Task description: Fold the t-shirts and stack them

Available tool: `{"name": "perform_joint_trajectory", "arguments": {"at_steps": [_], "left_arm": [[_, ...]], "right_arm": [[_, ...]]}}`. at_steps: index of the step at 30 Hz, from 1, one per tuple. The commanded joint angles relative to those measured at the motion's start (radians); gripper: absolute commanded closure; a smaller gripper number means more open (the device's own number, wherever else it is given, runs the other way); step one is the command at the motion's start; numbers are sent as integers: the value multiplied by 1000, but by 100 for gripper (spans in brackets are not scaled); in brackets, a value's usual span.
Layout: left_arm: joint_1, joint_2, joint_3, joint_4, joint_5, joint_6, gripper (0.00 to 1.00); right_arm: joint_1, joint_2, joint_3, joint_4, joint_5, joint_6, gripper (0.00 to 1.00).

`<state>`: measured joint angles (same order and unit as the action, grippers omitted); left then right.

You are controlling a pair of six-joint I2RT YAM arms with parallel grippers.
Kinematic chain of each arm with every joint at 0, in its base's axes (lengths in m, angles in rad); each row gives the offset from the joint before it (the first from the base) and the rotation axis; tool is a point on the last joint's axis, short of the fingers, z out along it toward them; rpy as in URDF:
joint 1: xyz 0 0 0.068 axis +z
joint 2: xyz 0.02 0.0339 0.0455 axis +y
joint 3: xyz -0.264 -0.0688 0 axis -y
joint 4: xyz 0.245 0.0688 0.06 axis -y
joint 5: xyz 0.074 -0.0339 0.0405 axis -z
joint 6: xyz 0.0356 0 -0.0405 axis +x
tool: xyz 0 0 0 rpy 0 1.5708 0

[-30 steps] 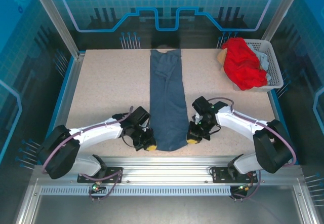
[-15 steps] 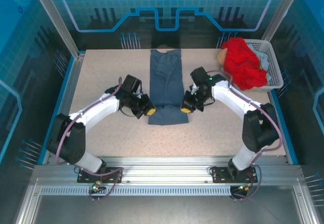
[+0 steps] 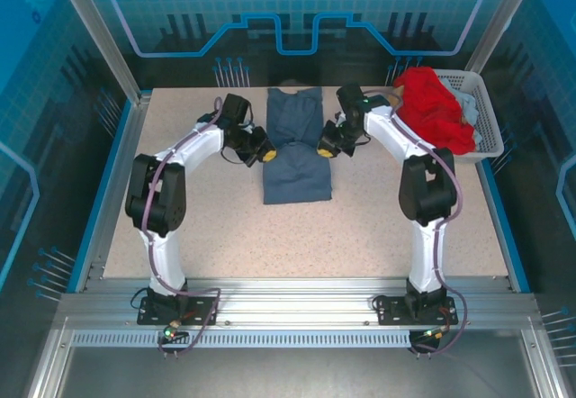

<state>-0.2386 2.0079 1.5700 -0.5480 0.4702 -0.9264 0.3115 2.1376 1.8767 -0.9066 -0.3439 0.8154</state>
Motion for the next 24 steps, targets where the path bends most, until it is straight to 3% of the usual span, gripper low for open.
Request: {"name": "perform_joint_trajectory", "arguments": {"at_steps": [1,3,4,6,10,14,17,24], "left_arm": [[24,102,124,-39,46,55,93],[30,153,193,-77,44,87,64],[32,159,209,-78,43,97,53],[33,135,194,-84,37,111,47],[33,-41,-29,-32,-6,110,47],[21,-255,-392,103,5,-7,55],[21,-333,-561,179,9,-75,60],[10,-302,-605,271,27,-130,60]], "right_arm": [[-28,106,102,-64,-1,-15,91],[-36,151,143,-68,-3,-25,57],[-41,157,154,-68,3,-33,46],[-49,138,150,-77,31,-46,39],[-60,-3,-1,-34,58,-68,37],[-32,-170,-276,64,33,-63,39],[2,-242,-434,148,21,-52,41],[24,-180,-467,184,31,-79,46]]}}
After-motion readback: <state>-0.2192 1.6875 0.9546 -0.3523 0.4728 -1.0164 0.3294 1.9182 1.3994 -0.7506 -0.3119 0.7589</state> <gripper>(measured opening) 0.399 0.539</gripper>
